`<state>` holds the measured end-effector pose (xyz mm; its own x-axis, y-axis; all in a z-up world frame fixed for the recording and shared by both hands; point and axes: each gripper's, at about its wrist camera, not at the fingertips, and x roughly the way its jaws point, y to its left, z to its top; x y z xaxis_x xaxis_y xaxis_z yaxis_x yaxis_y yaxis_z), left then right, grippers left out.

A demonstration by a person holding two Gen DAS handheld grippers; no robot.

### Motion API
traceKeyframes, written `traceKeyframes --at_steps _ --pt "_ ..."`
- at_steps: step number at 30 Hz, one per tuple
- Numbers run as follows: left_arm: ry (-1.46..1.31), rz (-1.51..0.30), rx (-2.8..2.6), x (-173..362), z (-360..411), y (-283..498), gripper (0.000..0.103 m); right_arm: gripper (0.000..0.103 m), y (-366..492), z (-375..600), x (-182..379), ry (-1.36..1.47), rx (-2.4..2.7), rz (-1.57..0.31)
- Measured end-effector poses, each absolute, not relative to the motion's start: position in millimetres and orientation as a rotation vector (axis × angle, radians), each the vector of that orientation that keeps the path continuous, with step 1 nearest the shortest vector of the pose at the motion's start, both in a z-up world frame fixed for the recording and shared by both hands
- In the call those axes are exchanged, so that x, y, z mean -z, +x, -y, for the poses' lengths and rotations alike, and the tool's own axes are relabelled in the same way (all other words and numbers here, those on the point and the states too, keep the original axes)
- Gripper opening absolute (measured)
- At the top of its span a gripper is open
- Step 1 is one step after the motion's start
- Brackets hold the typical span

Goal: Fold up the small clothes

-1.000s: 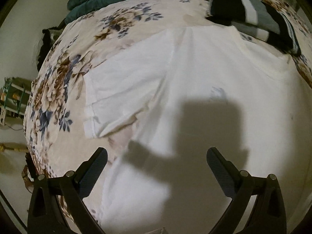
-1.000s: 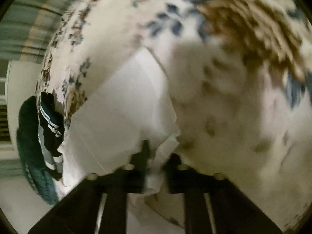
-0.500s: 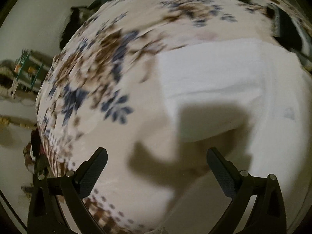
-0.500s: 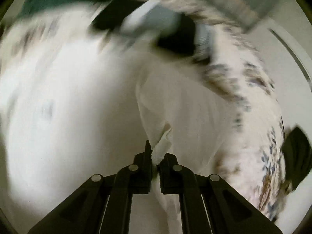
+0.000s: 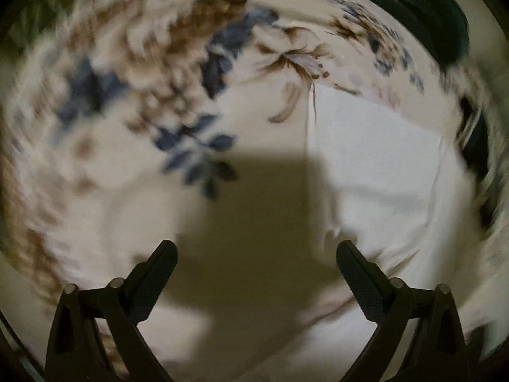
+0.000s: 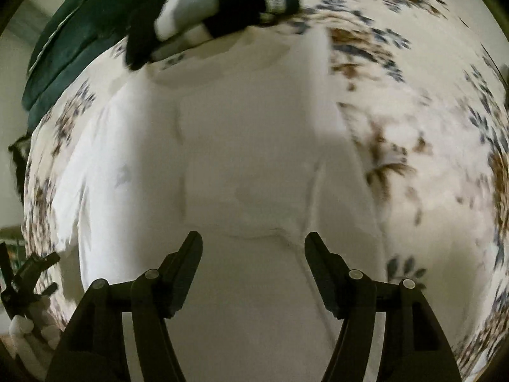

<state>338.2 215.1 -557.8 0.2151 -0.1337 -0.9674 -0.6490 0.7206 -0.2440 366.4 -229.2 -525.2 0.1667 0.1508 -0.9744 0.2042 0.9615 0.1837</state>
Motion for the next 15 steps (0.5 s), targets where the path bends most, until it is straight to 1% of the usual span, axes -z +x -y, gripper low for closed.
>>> traceKeyframes --at_steps 3,4,5,6,7,8,9,11,15 --pt "-0.949 -1.289 -0.357 573.7 -221.8 347.3 0.098 0.069 363.4 237.6 531.6 0.337 0.098 -1.434" --pt "-0.998 -1.248 -0.339 574.7 -221.2 353.5 0.093 0.069 360.8 242.1 536.9 0.360 0.115 -1.444" --pt "-1.013 -1.225 -0.329 573.9 -219.2 357.4 0.086 0.069 357.5 246.0 542.0 0.379 0.137 -1.453" --pt "-1.022 -1.207 -0.312 572.8 -215.7 365.3 0.059 0.069 360.1 243.9 547.9 0.398 0.158 -1.458" --pt "-1.020 -1.204 -0.296 572.7 -212.0 373.6 0.020 0.069 356.7 247.6 552.4 0.422 0.176 -1.464" --pt "-1.017 -1.202 -0.285 572.2 -205.7 378.5 0.005 0.069 353.6 252.3 556.5 0.441 0.193 -1.469" --pt "-1.013 -1.188 -0.269 569.9 -200.9 385.9 0.002 0.069 350.0 257.7 559.5 0.457 0.209 -1.473" --pt "-0.943 -1.159 -0.255 557.4 -188.1 396.8 0.002 0.069 344.0 263.2 563.7 0.478 0.232 -1.475" --pt "-0.569 -1.080 -0.134 505.2 -130.7 423.8 0.002 0.069 333.0 275.4 561.8 0.484 0.249 -1.464"
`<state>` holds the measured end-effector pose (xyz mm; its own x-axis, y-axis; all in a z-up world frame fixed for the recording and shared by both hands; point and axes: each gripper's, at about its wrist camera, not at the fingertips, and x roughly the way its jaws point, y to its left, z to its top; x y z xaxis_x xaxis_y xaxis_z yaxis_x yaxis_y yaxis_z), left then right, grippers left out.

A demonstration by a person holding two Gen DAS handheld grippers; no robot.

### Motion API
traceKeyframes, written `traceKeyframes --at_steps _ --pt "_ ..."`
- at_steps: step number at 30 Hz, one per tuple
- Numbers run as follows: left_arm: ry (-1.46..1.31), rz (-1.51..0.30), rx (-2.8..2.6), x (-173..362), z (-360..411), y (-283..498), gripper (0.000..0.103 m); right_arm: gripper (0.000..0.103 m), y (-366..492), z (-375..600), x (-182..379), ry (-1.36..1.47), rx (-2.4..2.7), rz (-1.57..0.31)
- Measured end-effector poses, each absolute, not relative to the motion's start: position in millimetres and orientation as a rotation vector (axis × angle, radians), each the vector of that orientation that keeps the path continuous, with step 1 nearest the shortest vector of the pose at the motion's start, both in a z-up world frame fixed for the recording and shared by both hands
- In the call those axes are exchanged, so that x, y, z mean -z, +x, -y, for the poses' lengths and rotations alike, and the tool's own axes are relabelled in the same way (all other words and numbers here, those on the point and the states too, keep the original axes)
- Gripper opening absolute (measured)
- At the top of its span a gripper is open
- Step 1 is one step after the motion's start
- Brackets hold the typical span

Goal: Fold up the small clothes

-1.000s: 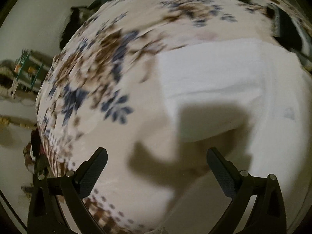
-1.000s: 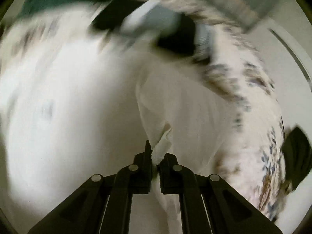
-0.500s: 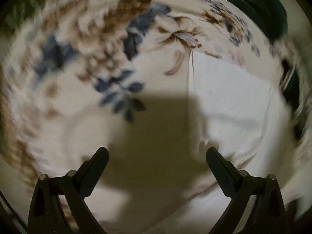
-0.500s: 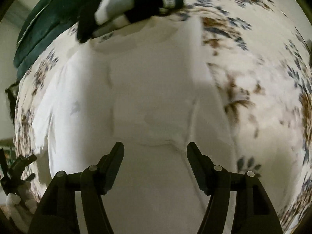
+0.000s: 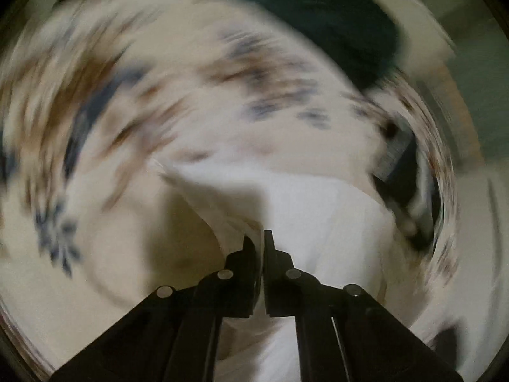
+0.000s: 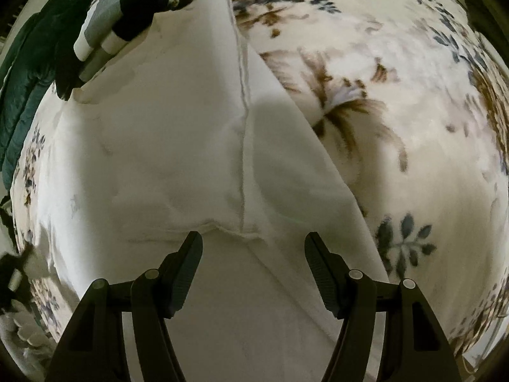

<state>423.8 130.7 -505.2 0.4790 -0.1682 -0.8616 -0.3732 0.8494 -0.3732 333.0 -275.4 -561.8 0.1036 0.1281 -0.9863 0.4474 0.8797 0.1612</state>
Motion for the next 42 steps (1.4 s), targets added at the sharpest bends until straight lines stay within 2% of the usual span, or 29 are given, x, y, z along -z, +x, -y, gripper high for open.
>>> traceKeyframes --at_steps 4,9,10,12,14,15,16,19,24,26,35,38,42 --pt "-0.261 -1.080 0.082 484.1 -26.2 430.9 0.002 0.069 322.3 292.6 557.5 0.487 0.273 -1.462" --pt "-0.052 -1.211 0.261 510.9 63.3 421.5 0.010 0.069 300.7 323.2 545.4 0.514 0.295 -1.462" --pt "-0.037 -1.232 0.268 514.0 67.7 418.2 0.020 0.069 297.4 327.7 542.0 0.518 0.293 -1.463" --pt "-0.066 -1.262 0.266 517.0 62.4 411.7 0.033 0.069 295.0 333.1 534.5 0.523 0.283 -1.459" --pt "-0.123 -1.275 0.223 512.1 43.9 411.1 0.061 0.069 289.3 338.3 525.2 0.526 0.257 -1.450" --pt "-0.134 -1.275 0.199 511.1 35.1 412.2 0.088 0.069 288.6 339.0 520.9 0.523 0.244 -1.446" --pt "-0.149 -1.259 0.169 506.5 22.5 413.1 0.096 0.069 286.5 340.2 515.2 0.516 0.227 -1.440" --pt "-0.126 -1.243 0.079 506.2 -4.8 419.8 0.096 0.069 287.9 338.0 505.6 0.511 0.193 -1.429" --pt "0.042 -1.335 0.043 567.3 3.3 429.5 0.096 0.069 295.8 332.2 508.3 0.522 0.197 -1.452" --pt "0.114 -1.321 0.050 572.8 12.1 420.8 0.096 0.069 300.9 325.6 508.2 0.525 0.211 -1.468" --pt "0.038 -1.163 0.027 475.2 20.1 359.9 0.096 0.069 285.2 371.8 463.4 0.398 0.179 -1.558" --pt "0.058 -1.167 0.027 457.6 40.8 326.9 0.096 0.069 270.4 390.6 453.2 0.352 0.138 -1.610" --pt "0.041 -1.260 0.026 457.0 81.0 275.9 0.096 0.069 247.4 427.2 446.1 0.293 0.065 -1.666"
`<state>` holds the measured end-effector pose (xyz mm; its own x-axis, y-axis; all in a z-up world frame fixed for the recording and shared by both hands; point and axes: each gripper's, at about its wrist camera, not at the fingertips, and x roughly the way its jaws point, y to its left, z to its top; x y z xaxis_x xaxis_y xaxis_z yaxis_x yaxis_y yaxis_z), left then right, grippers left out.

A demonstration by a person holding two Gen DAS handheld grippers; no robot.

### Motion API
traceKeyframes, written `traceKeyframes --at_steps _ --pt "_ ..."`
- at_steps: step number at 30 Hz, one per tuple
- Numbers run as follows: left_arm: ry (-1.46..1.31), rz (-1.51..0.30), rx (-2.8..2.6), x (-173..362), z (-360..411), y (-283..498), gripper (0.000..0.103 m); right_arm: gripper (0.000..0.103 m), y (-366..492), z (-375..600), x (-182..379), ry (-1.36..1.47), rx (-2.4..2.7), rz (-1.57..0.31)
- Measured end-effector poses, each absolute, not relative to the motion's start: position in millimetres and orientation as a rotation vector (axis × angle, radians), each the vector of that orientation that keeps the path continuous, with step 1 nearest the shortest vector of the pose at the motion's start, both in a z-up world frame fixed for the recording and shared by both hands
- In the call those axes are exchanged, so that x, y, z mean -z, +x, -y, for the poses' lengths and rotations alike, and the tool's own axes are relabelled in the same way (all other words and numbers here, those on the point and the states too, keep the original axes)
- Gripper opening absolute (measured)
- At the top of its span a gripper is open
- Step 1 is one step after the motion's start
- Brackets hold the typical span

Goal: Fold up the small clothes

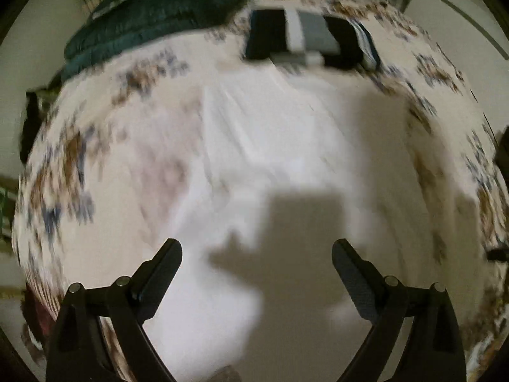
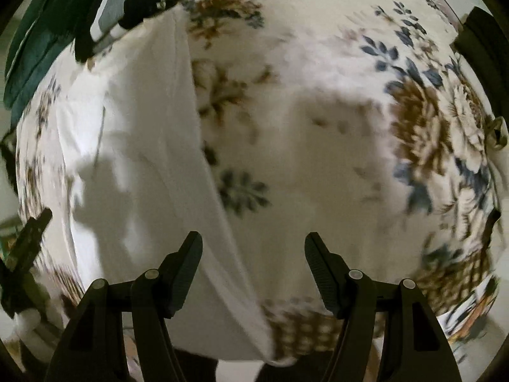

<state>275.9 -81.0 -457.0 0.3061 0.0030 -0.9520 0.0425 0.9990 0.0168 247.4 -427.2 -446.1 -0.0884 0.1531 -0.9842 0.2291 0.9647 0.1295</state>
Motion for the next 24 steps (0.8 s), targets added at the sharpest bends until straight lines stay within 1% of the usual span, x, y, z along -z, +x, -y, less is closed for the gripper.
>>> traceKeyframes --at_steps 3,6,8,9,11,12,13,14,15,17,20,24 --pt "-0.070 -1.397 0.051 469.1 126.6 227.9 0.096 0.069 230.8 462.0 446.8 0.245 0.014 -1.708" --pt "-0.208 -1.560 0.108 496.0 185.9 179.7 0.095 0.069 218.8 496.9 450.9 0.200 0.004 -1.729" --pt "-0.318 -1.652 0.152 516.9 215.4 159.5 0.090 0.069 210.7 517.4 457.8 0.188 0.020 -1.748" --pt "-0.368 -1.679 0.177 524.4 227.4 151.6 0.089 0.069 206.5 527.5 461.9 0.192 0.031 -1.761" --pt "-0.423 -1.715 0.210 539.7 251.5 137.1 0.081 0.069 200.1 545.8 472.1 0.214 0.046 -1.788" --pt "-0.421 -1.730 0.235 549.0 266.3 129.6 0.070 0.069 198.2 552.5 476.8 0.228 0.048 -1.797" --pt "-0.389 -1.742 0.241 555.9 277.5 124.3 0.045 0.069 197.8 557.9 481.9 0.240 0.046 -1.806" --pt "-0.357 -1.752 0.240 559.8 285.5 121.7 0.027 0.069 199.2 561.2 486.2 0.249 0.040 -1.813" --pt "-0.322 -1.755 0.238 565.6 292.4 116.4 0.000 0.069 201.9 563.8 490.7 0.256 0.029 -1.816" --pt "-0.323 -1.712 0.217 561.1 289.0 107.7 0.001 0.069 211.8 564.6 495.8 0.266 -0.001 -1.818" --pt "-0.341 -1.628 0.167 538.1 268.5 99.9 0.001 0.069 238.4 558.2 494.8 0.252 -0.068 -1.789" --pt "-0.367 -1.579 0.085 524.1 232.3 91.2 0.001 0.069 285.1 539.4 487.9 0.198 -0.150 -1.729"
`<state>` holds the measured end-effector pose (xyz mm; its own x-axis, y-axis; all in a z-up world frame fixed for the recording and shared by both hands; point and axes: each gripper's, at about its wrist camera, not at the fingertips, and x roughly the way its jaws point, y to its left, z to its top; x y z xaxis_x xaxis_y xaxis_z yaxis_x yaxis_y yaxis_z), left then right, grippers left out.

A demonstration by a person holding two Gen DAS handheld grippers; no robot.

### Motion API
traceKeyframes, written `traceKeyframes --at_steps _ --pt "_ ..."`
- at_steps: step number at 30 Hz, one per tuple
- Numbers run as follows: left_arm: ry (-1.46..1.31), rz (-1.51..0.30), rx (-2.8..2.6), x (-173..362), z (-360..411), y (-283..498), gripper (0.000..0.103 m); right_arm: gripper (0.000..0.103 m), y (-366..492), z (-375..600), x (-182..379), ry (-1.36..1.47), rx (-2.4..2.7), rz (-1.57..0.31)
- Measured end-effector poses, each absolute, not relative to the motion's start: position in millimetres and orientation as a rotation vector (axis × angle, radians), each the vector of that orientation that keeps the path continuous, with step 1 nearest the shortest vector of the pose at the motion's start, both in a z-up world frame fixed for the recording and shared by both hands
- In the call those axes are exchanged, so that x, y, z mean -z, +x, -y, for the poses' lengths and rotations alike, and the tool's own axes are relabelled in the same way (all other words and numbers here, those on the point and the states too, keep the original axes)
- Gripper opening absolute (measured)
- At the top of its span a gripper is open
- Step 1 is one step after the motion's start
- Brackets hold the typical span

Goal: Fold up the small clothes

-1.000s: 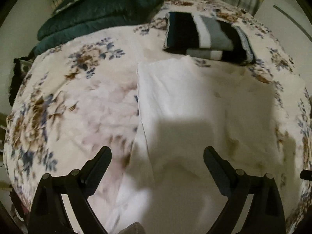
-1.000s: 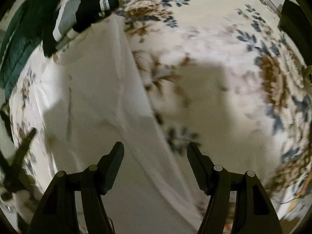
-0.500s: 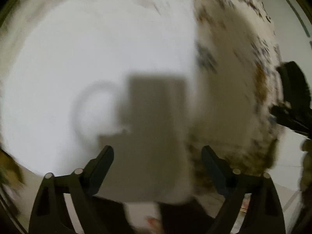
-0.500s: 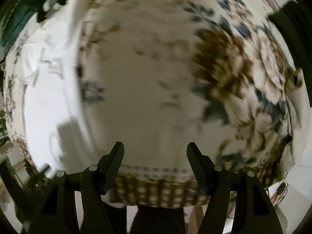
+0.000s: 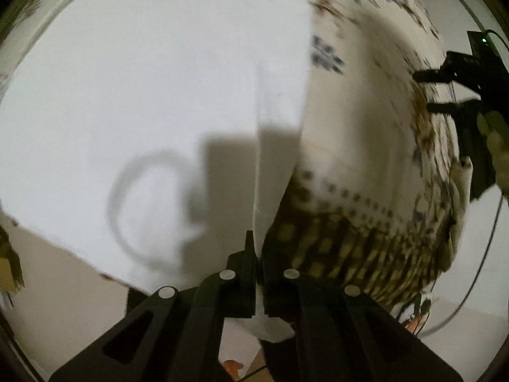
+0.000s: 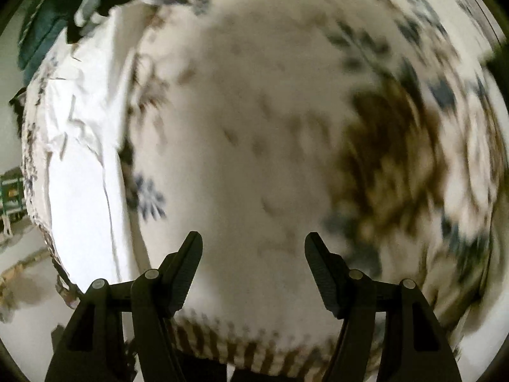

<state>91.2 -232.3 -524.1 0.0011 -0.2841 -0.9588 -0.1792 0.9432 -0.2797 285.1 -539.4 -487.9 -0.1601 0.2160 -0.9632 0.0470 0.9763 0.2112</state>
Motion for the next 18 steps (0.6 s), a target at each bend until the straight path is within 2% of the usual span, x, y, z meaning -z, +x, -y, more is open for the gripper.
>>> traceKeyframes --at_steps 5,11,14,18 --pt "-0.394 -1.556 -0.020 532.8 188.2 87.7 0.001 0.069 350.7 502.7 491.2 0.193 -0.283 -1.672" --pt "-0.464 -1.513 -0.076 526.1 164.0 87.6 0.001 0.068 431.9 465.9 508.9 0.413 -0.405 -1.609" --pt "-0.481 -1.489 -0.076 515.6 156.7 85.2 0.001 0.057 467.7 454.3 520.3 0.513 -0.415 -1.604" --pt "-0.507 -1.464 -0.065 500.3 147.8 85.5 0.001 0.057 497.6 445.3 539.8 0.607 -0.407 -1.638"
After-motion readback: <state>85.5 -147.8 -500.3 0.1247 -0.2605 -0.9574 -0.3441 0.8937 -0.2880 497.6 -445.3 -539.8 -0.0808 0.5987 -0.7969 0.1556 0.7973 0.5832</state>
